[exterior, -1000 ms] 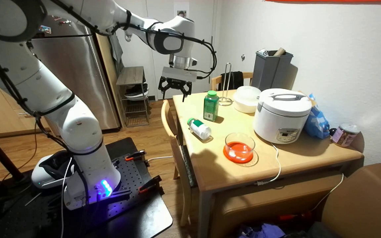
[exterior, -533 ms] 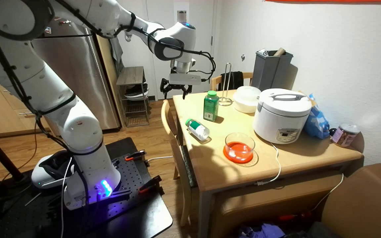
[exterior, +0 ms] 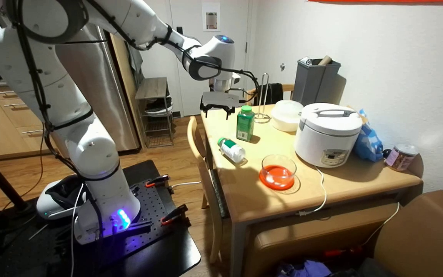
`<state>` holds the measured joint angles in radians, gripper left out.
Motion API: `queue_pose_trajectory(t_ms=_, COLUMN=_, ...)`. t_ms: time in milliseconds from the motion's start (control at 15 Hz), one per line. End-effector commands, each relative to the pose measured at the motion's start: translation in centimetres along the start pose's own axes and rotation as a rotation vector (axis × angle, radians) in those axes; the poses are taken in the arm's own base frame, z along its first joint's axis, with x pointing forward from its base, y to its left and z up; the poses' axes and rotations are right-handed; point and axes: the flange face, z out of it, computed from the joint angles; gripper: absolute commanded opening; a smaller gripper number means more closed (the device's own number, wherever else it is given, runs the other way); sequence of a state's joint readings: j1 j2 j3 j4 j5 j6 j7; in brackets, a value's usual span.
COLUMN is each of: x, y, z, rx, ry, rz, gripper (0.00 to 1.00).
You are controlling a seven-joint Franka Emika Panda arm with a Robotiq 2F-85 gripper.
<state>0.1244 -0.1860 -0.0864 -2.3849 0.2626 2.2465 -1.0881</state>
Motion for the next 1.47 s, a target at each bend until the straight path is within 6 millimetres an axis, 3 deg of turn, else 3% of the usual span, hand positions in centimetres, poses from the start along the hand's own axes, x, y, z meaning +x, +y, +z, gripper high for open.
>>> queue_pose_trajectory(t_ms=0, x=0.9, y=2.3, z=-0.5, rx=-0.079, ry=0.035, rz=0.182, gripper=1.00)
queue_pose_trajectory(t_ms=267, x=1.2, y=3.4, z=-0.6, rx=-0.187, ry=0.076, rz=0.379, gripper=1.00)
queue_pose_trajectory(t_ms=600, x=1.5, y=3.0, z=-0.5, rx=-0.183, ry=0.083, rz=0.357, gripper=1.00)
queue_pose_trajectory(t_ms=800, x=0.3, y=4.8, z=-0.8, rx=-0.202, ry=0.089, rz=0.601, gripper=1.00)
queue_pose_trajectory(t_ms=1400, x=0.0, y=4.6, z=1.8, rx=-0.284, ry=0.033, rz=1.109, gripper=1.00)
